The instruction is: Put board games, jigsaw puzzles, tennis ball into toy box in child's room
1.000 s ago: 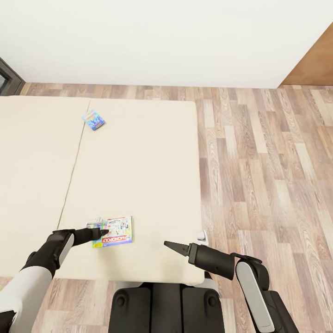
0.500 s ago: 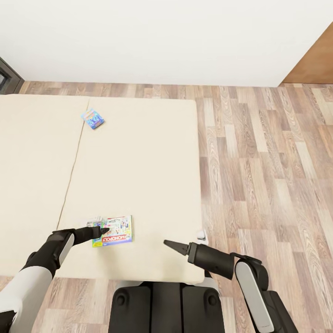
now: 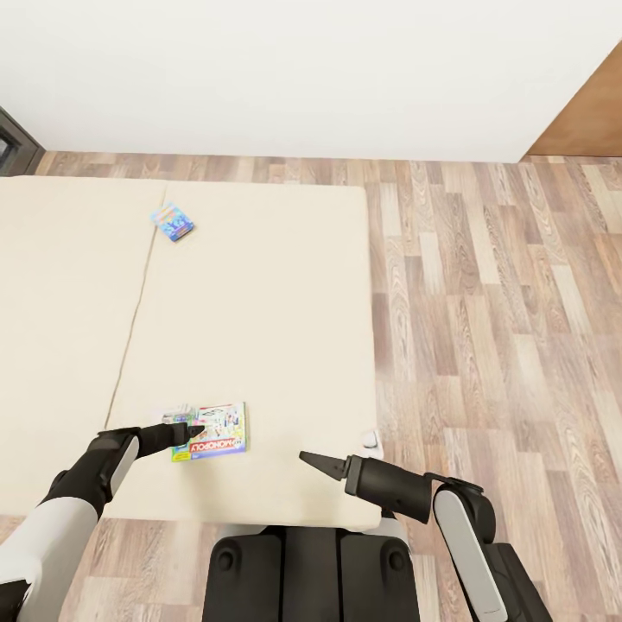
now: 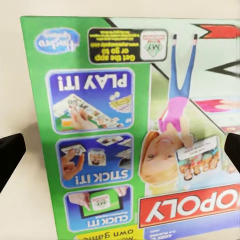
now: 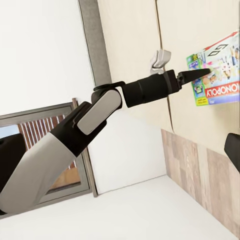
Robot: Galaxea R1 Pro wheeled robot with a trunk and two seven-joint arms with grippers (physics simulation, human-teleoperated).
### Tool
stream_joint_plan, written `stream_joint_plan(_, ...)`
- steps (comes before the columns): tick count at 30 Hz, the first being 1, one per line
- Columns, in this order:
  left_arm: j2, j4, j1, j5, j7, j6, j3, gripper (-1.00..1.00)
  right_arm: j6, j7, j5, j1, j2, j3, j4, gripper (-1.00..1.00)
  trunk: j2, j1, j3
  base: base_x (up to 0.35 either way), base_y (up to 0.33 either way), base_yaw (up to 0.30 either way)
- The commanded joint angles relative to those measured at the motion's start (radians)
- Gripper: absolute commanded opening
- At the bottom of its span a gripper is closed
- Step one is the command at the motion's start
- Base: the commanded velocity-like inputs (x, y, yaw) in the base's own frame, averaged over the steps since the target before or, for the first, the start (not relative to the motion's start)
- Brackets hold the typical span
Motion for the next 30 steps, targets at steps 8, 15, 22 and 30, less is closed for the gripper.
stream_joint_plan(8, -0.003, -0.002, 0.000, -0.001, -0.005, 0.007, 0.003, 1.00, 0.005, 0.003, 0.001, 0.000, 0.000, 0.000, 0.000, 1.00, -0.002, 0.001, -0.001, 0.000, -0.173, 0.000)
stream_joint_plan(15, -0.005, -0.001, 0.000, -0.001, -0.005, 0.007, 0.001, 1.00, 0.005, 0.003, 0.002, 0.000, 0.000, 0.001, 0.000, 1.00, -0.002, 0.001, -0.001, 0.000, -0.124, 0.000)
stream_joint_plan(22, -0.005, -0.001, 0.000, -0.001, -0.004, 0.007, 0.000, 1.00, 0.005, 0.003, 0.002, 0.000, 0.000, 0.001, 0.000, 1.00, -0.002, 0.001, -0.001, 0.000, -0.142, 0.000)
stream_joint_plan(30, -0.014, -0.002, 0.000, -0.001, -0.004, 0.005, -0.002, 1.00, 0.005, 0.003, 0.001, 0.000, 0.000, 0.001, 0.000, 1.00, -0.002, 0.001, -0.001, 0.000, -0.175, 0.000)
